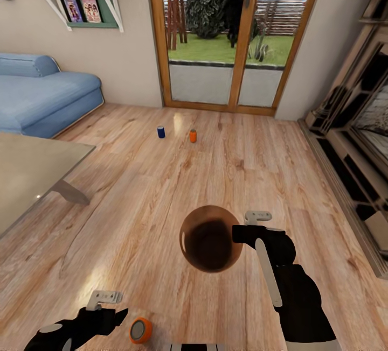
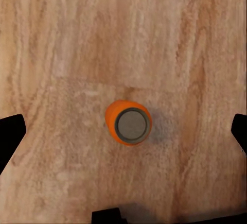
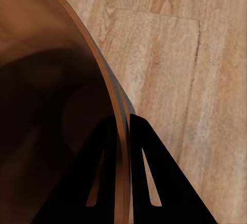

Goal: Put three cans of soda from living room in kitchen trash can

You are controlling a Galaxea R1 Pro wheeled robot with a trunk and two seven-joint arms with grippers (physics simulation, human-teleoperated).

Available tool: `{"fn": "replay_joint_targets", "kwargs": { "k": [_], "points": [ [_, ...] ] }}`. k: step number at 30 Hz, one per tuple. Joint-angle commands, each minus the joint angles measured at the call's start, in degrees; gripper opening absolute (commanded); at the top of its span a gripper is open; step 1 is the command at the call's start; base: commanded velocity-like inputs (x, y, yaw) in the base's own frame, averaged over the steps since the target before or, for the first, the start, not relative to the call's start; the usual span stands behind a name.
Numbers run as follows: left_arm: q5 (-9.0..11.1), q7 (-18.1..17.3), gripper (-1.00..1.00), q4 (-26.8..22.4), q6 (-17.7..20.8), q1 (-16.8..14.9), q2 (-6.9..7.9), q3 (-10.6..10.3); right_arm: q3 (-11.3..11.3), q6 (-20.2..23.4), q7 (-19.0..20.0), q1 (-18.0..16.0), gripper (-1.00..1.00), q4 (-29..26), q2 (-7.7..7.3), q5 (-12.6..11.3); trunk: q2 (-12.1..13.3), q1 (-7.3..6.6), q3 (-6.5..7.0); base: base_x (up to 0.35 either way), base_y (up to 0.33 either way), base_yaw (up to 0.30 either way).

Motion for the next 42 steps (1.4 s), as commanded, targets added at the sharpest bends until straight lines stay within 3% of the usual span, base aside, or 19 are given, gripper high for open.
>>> {"fn": "replay_joint_targets", "kwargs": {
  "k": [1, 4, 8, 42],
  "points": [
    [0.07, -1.35, 1.0, -0.1, -0.19, 0.01, 0.05, 0.12, 0.01, 0.0, 0.27, -0.02, -1.0, -0.03, 0.01, -0.98, 0.0, -0.01, -0.09, 0.0, 0.0, 0.0],
    [0.13, -6.22, 1.0, -0.24, -0.49, 0.02, 0.21, 0.47, 0.01, 0.0, 0.27, -0.02, -1.0, -0.03, 0.01, -0.96, 0.0, -0.01, -0.36, 0.0, 0.0, 0.0],
    [0.12, -7.73, 1.0, -0.24, -0.58, 0.01, 0.25, 0.57, -0.03, 0.0, 0.27, -0.02, -1.0, -0.03, 0.01, -0.98, 0.0, -0.01, -0.72, 0.0, 0.0, 0.0],
    [0.04, -8.05, 1.0, -0.19, -0.87, 0.04, 0.34, 0.68, 0.02, 0.0, 0.27, -0.02, -1.0, -0.03, 0.01, -1.01, 0.0, -0.01, -3.52, 0.0, 0.0, 0.0]
  ]
}}
